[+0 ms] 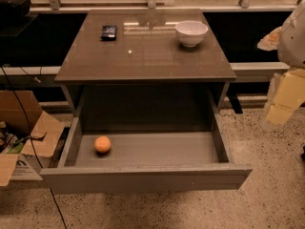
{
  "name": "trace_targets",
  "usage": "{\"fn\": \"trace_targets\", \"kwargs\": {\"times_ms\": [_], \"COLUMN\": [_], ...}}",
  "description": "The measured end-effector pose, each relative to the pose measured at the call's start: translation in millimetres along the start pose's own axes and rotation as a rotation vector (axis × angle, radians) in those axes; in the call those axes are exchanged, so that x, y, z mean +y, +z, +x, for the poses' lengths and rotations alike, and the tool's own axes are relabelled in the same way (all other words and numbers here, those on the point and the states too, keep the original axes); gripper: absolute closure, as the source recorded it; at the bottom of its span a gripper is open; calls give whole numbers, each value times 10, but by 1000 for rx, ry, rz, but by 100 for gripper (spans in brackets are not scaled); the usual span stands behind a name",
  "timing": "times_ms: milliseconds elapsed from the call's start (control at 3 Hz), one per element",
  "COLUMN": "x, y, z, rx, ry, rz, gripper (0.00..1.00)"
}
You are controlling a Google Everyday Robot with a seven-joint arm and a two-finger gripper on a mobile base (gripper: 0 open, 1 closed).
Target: Pick orange from top drawer and place on counter
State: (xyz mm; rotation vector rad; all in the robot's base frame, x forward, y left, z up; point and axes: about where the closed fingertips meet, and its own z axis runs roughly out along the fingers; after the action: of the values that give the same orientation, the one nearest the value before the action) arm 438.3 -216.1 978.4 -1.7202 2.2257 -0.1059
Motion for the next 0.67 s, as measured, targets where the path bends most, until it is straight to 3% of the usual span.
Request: {"fn": "trace_targets", "kwargs": {"times_ms": [333,667], "x": [0,-5], "y": [0,157], "z": [0,-133], "rx": [0,-56], "ry": [0,11], "rz": [0,4], "gripper": [0,0]}}
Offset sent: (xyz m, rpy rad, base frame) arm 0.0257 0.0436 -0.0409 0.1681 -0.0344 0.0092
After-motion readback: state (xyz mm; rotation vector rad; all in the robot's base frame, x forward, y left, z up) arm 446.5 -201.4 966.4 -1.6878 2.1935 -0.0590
